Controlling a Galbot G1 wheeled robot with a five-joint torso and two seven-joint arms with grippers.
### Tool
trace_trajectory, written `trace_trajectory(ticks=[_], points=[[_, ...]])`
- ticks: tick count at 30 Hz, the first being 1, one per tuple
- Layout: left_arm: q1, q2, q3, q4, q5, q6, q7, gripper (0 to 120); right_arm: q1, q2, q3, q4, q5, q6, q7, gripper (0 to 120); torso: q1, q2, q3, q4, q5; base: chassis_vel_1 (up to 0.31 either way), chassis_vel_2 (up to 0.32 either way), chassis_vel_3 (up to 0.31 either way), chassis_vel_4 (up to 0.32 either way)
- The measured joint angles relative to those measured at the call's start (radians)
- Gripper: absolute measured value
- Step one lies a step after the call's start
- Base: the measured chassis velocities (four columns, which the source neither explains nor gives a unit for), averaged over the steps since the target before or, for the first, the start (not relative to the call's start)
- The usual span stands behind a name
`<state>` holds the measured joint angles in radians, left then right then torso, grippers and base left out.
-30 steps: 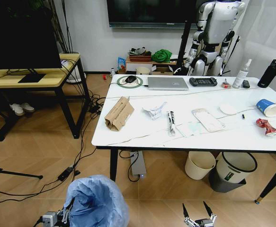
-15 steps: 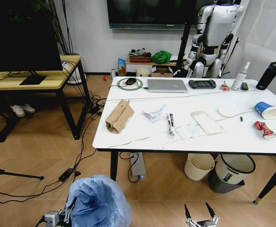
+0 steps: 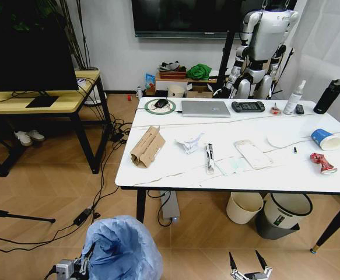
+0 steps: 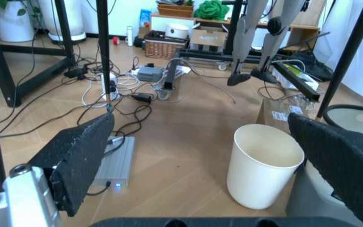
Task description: Pick up the trash bin and place the trash from the table into it.
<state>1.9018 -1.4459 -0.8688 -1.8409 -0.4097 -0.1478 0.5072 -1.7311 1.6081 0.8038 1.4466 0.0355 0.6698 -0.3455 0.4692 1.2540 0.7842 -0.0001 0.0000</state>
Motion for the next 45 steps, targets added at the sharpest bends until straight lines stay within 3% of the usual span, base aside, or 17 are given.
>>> trace_trajectory(ticks=[45], points=[[-0.016,0.001,0.005,0.013,-0.019,0.009,0.006,0,0.022,0.0,-0.005,-0.017,0.001,-0.006,-0.002,100,0.116,0.257,0.141,0.0,0.0,0.0,0.0,0.0,0.0]])
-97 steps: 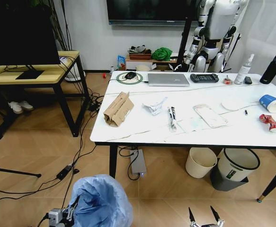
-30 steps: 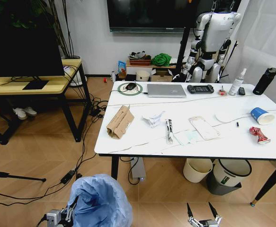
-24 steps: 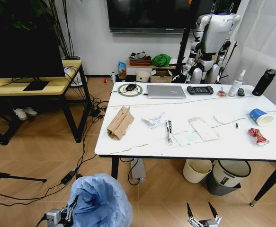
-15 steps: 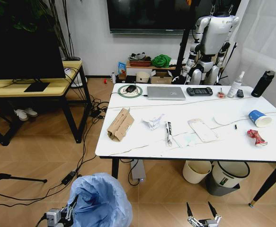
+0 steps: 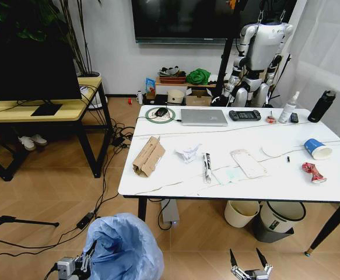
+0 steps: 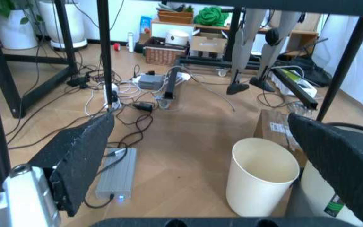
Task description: Pick up the trash bin and place the trash from the table into it.
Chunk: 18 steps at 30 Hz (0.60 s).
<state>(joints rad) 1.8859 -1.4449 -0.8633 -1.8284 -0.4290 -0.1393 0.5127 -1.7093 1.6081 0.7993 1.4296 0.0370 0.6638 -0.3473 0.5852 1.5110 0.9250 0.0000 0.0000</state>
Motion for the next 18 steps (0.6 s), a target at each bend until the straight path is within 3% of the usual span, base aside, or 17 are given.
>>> trace_trajectory(ticks=[9,18], points=[[0.005,-0.001,0.002,0.004,-0.013,0.0,0.031,0,0.004,0.0,-0.001,-0.001,0.002,-0.004,0.0,100,0.028,0.061,0.034,0.0,0.0,0.0,0.0,0.0,0.0],[0.002,-0.001,-0.004,0.004,0.006,0.012,0.044,0,0.006,0.0,0.001,-0.006,0.007,-0.003,0.0,100,0.033,0.072,0.04,0.0,0.0,0.0,0.0,0.0,0.0]])
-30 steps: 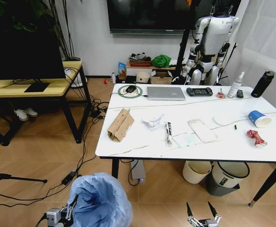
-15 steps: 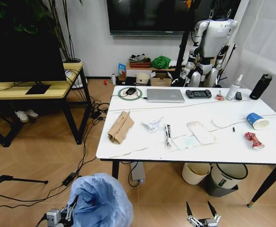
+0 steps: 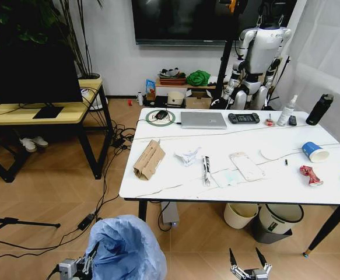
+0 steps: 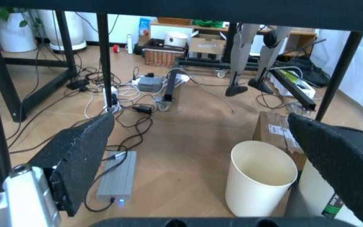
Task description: Pick up the trash bin and place the trash from the table into it.
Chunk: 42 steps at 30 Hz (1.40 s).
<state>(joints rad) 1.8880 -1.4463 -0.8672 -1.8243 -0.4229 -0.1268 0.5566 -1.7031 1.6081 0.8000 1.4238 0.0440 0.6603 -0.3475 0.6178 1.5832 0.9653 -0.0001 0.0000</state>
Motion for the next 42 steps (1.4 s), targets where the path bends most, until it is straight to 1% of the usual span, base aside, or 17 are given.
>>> trace_trajectory(ticks=[13,15,18,19,20,23,24,26,27,29,30,33,34,35,37,39,42], points=[[-0.003,-0.003,-0.004,-0.005,-0.007,0.029,-0.042,0,0.001,0.0,-0.002,-0.005,0.011,0.0,0.0,100,-0.003,-0.007,-0.004,0.0,0.0,0.0,0.0,0.0,0.0],[0.003,-0.001,-0.006,-0.007,-0.017,0.035,-0.035,0,-0.018,-0.007,-0.009,0.026,0.065,-0.005,0.001,100,-0.004,-0.009,-0.005,0.0,0.0009,0.0,0.0,0.0,0.0],[0.014,0.004,-0.017,-0.018,-0.026,0.047,-0.032,0,-0.059,-0.096,-0.012,0.161,0.222,-0.067,0.008,100,-0.005,-0.01,-0.005,-0.0004,0.0,0.0,0.0,0.0,0.0],[0.019,0.006,-0.022,-0.022,-0.028,0.054,-0.033,0,-0.068,-0.15,-0.016,0.235,0.31,-0.106,0.031,100,-0.005,-0.01,-0.006,-0.0002,0.0001,0.0,0.0,0.0,0.0],[0.019,0.006,-0.022,-0.022,-0.028,0.054,-0.033,0,-0.068,-0.15,-0.016,0.235,0.31,-0.106,0.031,100,-0.005,-0.01,-0.006,-0.0002,0.0001,0.0,0.0,0.0,0.0],[0.033,0.009,-0.033,-0.032,-0.036,0.065,-0.042,0,-0.068,-0.285,-0.05,0.378,0.494,-0.219,0.123,100,-0.005,-0.011,-0.006,0.0,0.0002,0.0,0.0,0.0,0.0],[0.039,0.008,-0.037,-0.036,-0.035,0.068,-0.049,0,-0.056,-0.326,-0.063,0.41,0.523,-0.243,0.157,100,-0.005,-0.012,-0.006,-0.0003,0.0,0.0,0.0,0.0,0.0],[0.058,0.0,-0.047,-0.053,-0.025,0.088,-0.077,0,0.016,-0.469,-0.132,0.478,0.545,-0.272,0.281,100,-0.006,-0.013,-0.007,-0.0003,0.0002,0.0,0.0,0.0,0.0],[0.058,0.0,-0.047,-0.053,-0.025,0.088,-0.077,0,0.016,-0.469,-0.132,0.478,0.545,-0.272,0.281,100,-0.006,-0.013,-0.007,-0.0003,0.0002,0.0,0.0,0.0,0.0],[0.07,-0.009,-0.053,-0.067,-0.016,0.097,-0.093,0,0.108,-0.567,-0.205,0.507,0.545,-0.313,0.353,100,-0.006,-0.013,-0.007,0.0002,0.0002,0.0,0.0,0.0,0.0],[0.076,-0.016,-0.056,-0.08,-0.004,0.105,-0.108,0,0.173,-0.61,-0.245,0.523,0.547,-0.376,0.38,100,-0.006,-0.014,-0.007,0.0009,0.0003,0.0,0.0,0.0,0.0],[0.072,-0.011,-0.048,-0.102,0.013,0.134,-0.138,0,0.292,-0.639,-0.293,0.558,0.575,-0.589,0.413,100,-0.006,-0.014,-0.008,0.0007,0.0004,0.0,0.0,0.0,0.0],[0.072,-0.011,-0.048,-0.102,0.013,0.134,-0.138,0,0.292,-0.639,-0.293,0.558,0.575,-0.589,0.413,100,-0.006,-0.014,-0.008,0.0007,0.0004,0.0,0.0,0.0,0.0],[0.068,-0.01,-0.044,-0.109,0.015,0.14,-0.145,0,0.328,-0.638,-0.313,0.561,0.601,-0.648,0.432,100,-0.006,-0.015,-0.008,-0.0003,-0.0006,0.0,0.0,0.0,0.0],[0.068,-0.017,-0.044,-0.123,0.017,0.143,-0.155,0,0.405,-0.629,-0.371,0.544,0.642,-0.762,0.474,100,-0.007,-0.015,-0.008,-0.0005,0.0003,0.0,0.0,0.0,0.0],[0.071,-0.025,-0.047,-0.132,0.024,0.142,-0.159,0,0.457,-0.617,-0.422,0.505,0.648,-0.841,0.489,100,-0.007,-0.015,-0.008,0.0003,0.0003,0.0,0.0,0.0,0.0],[0.072,-0.033,-0.051,-0.133,0.035,0.137,-0.161,0,0.482,-0.604,-0.461,0.468,0.633,-0.879,0.494,100,-0.007,-0.015,-0.008,0.0003,0.0001,0.0,0.0,0.0,0.0]])
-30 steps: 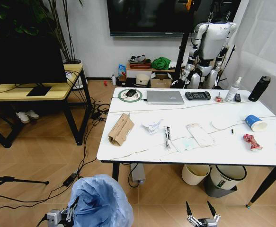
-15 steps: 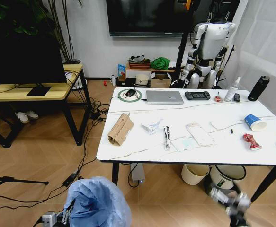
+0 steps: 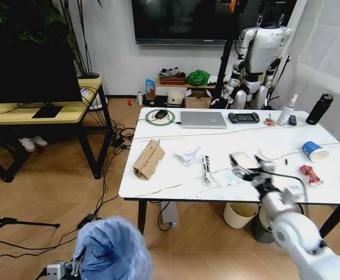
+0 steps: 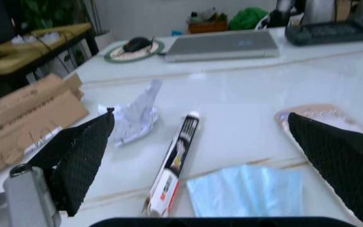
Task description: Pick up the trash bin and place the trash from the table into it.
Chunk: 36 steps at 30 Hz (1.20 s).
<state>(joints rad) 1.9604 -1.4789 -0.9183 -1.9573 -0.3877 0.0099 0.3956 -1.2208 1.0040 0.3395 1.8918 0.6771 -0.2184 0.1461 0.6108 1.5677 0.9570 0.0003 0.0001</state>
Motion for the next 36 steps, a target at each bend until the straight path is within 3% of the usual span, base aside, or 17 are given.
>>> trace_trajectory(ticks=[11,18,28,34,36], points=[[-0.006,-0.027,-0.001,-0.013,0.02,-0.011,-0.008,0,0.126,0.121,-0.146,-0.125,-0.031,-0.091,0.033,100,-0.001,-0.001,-0.001,-0.0002,-0.0001,0.0,0.0,0.0,0.0],[0.002,-0.041,-0.01,-0.027,0.004,-0.009,-0.006,0,0.164,0.143,-0.18,-0.202,-0.051,-0.082,0.021,99,-0.001,-0.001,-0.001,-0.0003,-0.0001,0.0,0.0,0.0,0.0],[0.001,-0.052,-0.016,-0.032,0.007,-0.012,-0.005,0,0.179,0.158,-0.195,-0.266,-0.077,-0.062,-0.006,67,-0.001,-0.002,-0.001,-0.0003,-0.0001,0.0,0.0,0.0,0.0],[-0.002,-0.053,-0.016,-0.032,0.002,-0.012,-0.005,0,0.18,0.152,-0.196,-0.294,-0.089,-0.058,-0.013,39,-0.001,-0.002,-0.001,-0.0004,-0.0001,0.0,0.0,0.0,0.0],[-0.003,-0.053,-0.016,-0.032,0.001,-0.012,-0.005,0,0.18,0.153,-0.196,-0.299,-0.092,-0.057,-0.014,38,-0.001,-0.002,-0.001,-0.0004,-0.0001,0.0,0.0,0.0,0.0]])
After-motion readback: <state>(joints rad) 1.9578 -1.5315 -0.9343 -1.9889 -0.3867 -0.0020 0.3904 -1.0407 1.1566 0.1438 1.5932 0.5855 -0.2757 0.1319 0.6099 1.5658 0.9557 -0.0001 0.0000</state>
